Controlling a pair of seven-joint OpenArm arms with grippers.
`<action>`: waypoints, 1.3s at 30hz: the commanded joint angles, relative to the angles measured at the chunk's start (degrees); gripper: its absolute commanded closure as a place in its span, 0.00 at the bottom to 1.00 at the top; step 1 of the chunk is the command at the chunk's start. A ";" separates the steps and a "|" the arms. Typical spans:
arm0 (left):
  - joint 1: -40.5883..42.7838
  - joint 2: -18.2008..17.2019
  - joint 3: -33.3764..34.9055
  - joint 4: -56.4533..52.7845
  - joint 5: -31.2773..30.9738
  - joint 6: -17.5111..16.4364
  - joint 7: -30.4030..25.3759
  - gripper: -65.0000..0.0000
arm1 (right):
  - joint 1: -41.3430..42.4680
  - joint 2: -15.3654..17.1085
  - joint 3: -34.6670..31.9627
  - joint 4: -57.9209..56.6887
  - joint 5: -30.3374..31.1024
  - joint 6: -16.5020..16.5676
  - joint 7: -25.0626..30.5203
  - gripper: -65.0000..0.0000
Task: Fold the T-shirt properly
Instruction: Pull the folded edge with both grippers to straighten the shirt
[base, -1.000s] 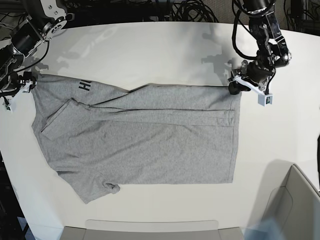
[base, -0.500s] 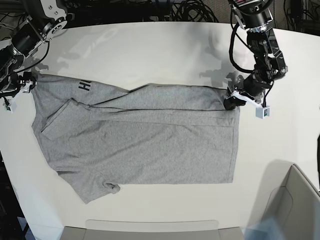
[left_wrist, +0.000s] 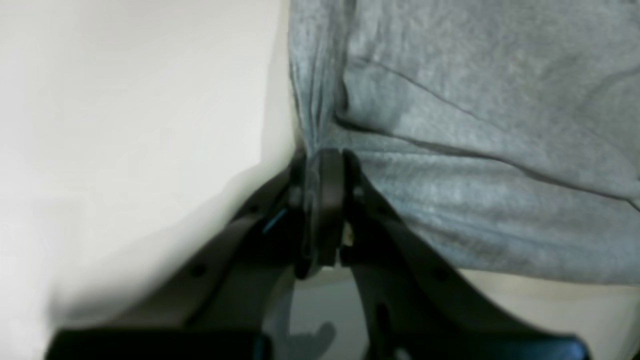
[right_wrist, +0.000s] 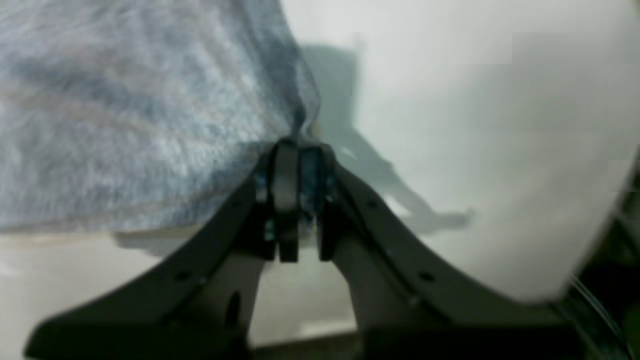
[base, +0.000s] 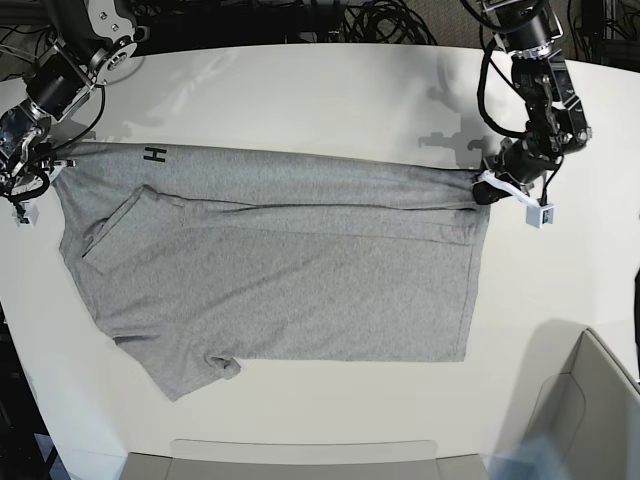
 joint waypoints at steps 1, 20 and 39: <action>1.08 -1.28 -0.38 0.62 2.21 0.88 0.61 1.00 | -2.53 -1.44 -0.12 0.35 -8.05 0.91 -6.83 1.00; 12.60 -6.64 -8.64 0.45 2.21 -5.01 -0.09 1.00 | -6.57 -19.81 -10.32 22.86 -26.16 0.91 -6.83 1.00; 24.38 -9.37 -13.83 0.36 2.38 -7.73 -5.54 1.00 | -12.29 -21.57 -10.49 24.70 -26.52 0.91 -6.83 1.00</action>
